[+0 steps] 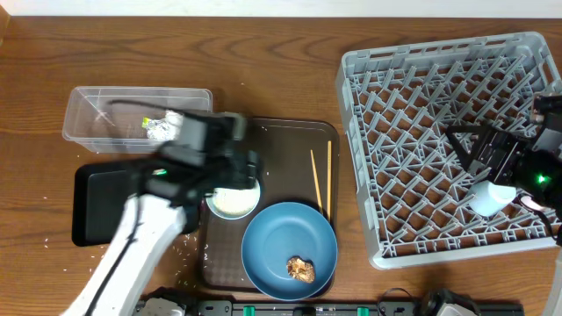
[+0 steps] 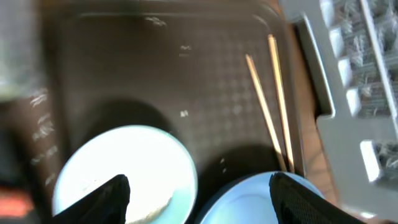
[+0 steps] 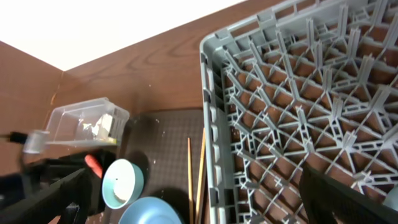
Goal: Sort waste into correct bins and load items into the dishwasher rack
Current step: 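Reach the left gripper to the rim of the blue plate and grasp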
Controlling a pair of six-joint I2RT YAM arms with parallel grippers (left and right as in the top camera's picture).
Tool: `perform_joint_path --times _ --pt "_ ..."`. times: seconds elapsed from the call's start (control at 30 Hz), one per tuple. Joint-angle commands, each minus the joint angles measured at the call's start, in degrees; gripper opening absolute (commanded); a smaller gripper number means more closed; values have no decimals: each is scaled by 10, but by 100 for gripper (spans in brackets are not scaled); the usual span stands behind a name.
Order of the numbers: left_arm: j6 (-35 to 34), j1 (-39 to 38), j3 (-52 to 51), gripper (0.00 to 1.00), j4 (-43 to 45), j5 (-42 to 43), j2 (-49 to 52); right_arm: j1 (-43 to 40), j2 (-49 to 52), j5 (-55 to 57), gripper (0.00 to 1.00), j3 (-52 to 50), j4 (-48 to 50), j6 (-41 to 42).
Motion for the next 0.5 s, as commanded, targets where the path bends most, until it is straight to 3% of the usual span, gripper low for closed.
perform_joint_path --times 0.0,0.2,0.47 --pt "14 -69 5 72 20 -92 32 9 0 -10 99 3 -4 5" --pt "-40 -94 6 73 10 -154 39 9 0 16 99 3 -22 3" --pt "-36 -69 3 72 -64 -154 20 9 0 39 99 3 -29 3"
